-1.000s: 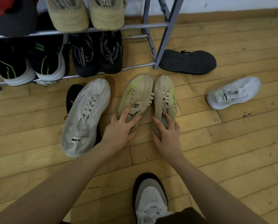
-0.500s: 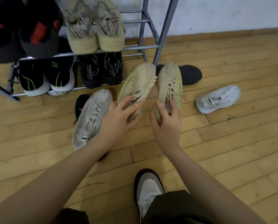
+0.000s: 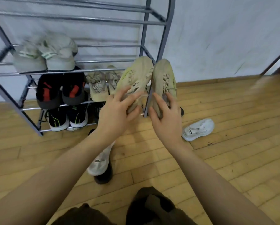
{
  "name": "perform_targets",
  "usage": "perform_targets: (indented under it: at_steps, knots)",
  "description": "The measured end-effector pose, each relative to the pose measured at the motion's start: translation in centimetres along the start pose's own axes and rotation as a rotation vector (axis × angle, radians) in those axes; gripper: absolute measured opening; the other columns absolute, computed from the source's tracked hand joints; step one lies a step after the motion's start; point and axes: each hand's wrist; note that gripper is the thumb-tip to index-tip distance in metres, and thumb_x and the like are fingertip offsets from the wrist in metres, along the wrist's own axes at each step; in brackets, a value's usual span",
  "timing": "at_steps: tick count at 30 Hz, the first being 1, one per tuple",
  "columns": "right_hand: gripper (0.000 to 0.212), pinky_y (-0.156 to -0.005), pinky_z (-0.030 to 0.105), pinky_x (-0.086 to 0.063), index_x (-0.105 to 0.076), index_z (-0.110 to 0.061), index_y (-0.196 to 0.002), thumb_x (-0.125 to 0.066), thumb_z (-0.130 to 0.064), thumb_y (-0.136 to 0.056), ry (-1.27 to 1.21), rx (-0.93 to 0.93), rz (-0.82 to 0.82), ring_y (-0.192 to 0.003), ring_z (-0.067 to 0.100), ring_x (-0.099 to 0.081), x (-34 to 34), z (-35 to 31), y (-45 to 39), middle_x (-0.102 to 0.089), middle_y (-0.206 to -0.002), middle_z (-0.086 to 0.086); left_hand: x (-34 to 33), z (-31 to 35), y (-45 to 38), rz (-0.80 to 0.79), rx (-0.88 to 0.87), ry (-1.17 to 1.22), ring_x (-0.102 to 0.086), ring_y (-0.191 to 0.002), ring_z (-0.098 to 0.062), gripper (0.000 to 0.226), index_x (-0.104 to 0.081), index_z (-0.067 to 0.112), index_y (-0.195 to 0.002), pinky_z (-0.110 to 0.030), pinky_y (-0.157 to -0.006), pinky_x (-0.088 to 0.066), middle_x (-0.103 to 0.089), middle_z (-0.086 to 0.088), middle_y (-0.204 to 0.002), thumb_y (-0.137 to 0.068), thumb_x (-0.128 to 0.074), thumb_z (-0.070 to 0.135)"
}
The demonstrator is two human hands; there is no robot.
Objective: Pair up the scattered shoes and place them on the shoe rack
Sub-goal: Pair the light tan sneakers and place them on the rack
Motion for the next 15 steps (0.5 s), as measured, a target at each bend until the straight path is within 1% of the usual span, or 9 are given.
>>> perform_targets:
  at_steps: [3,5,7,10,13,15]
  knots:
    - [0.041,-0.085,0.051,-0.047,-0.051,-0.032,-0.13,-0.055,-0.036,-0.089,-0.018,0.064,0.019,-0.113,0.037,-0.049,1.4,-3.2,-1.5,-0.042,-0.14,0.01,3.5,0.3,-0.8,0.058,-0.018,-0.052,-0.054,-0.098,-0.041,0.037,-0.059,0.029,-0.121,-0.047,-0.068,-0.052,-0.05,-0.006,-0.133,-0.085,-0.064,0.031]
    - [0.04,-0.085,0.05,-0.047,-0.053,-0.03,-0.129,-0.055,-0.036,-0.09,-0.026,0.098,0.023,-0.109,0.035,-0.051,1.8,-5.2,-2.4,-0.044,-0.139,0.01,5.5,0.1,-1.4,0.075,0.02,-0.098,-0.053,-0.098,-0.042,0.038,-0.058,0.031,-0.122,-0.047,-0.069,-0.05,-0.048,-0.005,-0.135,-0.085,-0.064,0.033]
    - [0.04,-0.086,0.048,-0.047,-0.054,-0.029,-0.129,-0.055,-0.036,-0.09,-0.042,0.114,0.014,-0.11,0.035,-0.051,1.8,-7.0,-3.3,-0.044,-0.138,0.01,7.2,-0.3,-2.1,0.065,0.084,-0.133,-0.05,-0.102,-0.042,0.039,-0.055,0.035,-0.124,-0.047,-0.069,-0.052,-0.046,-0.001,-0.137,-0.085,-0.061,0.037]
    - [0.04,-0.088,0.045,-0.047,-0.053,-0.031,-0.13,-0.054,-0.037,-0.09,-0.041,0.119,-0.02,-0.112,0.036,-0.049,1.1,-8.8,-4.7,-0.043,-0.139,0.008,8.7,-1.8,-3.1,0.01,0.141,-0.175,-0.046,-0.108,-0.041,0.041,-0.052,0.035,-0.127,-0.049,-0.074,-0.051,-0.042,0.001,-0.14,-0.087,-0.057,0.039]
    - [0.04,-0.086,0.046,-0.048,-0.053,-0.031,-0.13,-0.052,-0.038,-0.091,-0.014,0.204,-0.069,-0.11,0.036,-0.049,-0.3,-9.5,-6.4,-0.043,-0.139,0.008,9.2,-3.5,-3.9,-0.011,0.229,-0.192,-0.045,-0.109,-0.04,0.04,-0.052,0.034,-0.129,-0.047,-0.074,-0.05,-0.039,0.001,-0.141,-0.088,-0.055,0.038]
    - [0.039,-0.083,0.045,-0.049,-0.053,-0.031,-0.13,-0.052,-0.038,-0.091,0.002,0.267,-0.092,-0.107,0.036,-0.05,-1.4,-9.7,-7.8,-0.044,-0.138,0.009,9.2,-4.5,-4.6,-0.011,0.253,-0.21,-0.046,-0.107,-0.039,0.04,-0.051,0.033,-0.129,-0.045,-0.073,-0.05,-0.039,0.0,-0.141,-0.09,-0.054,0.038]
Point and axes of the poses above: each hand's wrist, its own y-axis away from the middle knuckle, its own x-axis out of the back of the hand, z = x × y
